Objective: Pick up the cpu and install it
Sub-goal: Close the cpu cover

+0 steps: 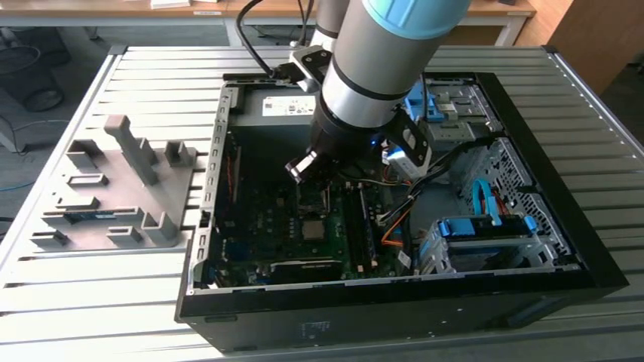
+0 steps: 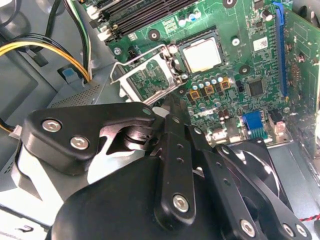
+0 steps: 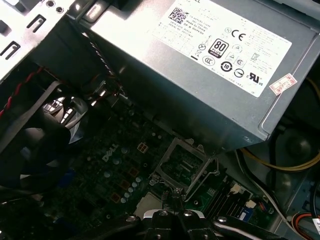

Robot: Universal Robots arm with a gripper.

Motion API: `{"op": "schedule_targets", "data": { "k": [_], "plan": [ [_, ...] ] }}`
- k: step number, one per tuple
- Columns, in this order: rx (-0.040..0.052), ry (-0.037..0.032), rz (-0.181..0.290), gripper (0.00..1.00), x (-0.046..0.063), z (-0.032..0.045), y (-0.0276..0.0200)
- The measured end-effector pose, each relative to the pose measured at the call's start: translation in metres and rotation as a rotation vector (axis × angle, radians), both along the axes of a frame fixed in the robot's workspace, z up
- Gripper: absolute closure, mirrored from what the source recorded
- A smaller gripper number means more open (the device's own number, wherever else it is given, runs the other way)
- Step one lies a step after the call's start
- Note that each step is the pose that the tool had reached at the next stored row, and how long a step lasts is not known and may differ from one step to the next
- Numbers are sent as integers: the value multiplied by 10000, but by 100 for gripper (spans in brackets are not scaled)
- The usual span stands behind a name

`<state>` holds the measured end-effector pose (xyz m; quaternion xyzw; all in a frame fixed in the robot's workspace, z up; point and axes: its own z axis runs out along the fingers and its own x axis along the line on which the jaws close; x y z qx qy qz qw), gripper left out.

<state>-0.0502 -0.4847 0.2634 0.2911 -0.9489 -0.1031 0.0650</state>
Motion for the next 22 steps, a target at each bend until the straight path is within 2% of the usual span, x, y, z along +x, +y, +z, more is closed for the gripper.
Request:
{"op": "schedule_targets", "data": {
  "k": [8,10,19,22],
  "plan": [
    [-2,0,0,90,10,-19,0],
    [-1,0,7,90,26,-58,0],
    [1,0,30,90,31,-68,1],
    [38,0,67,90,41,-77,3]
  ]
}}
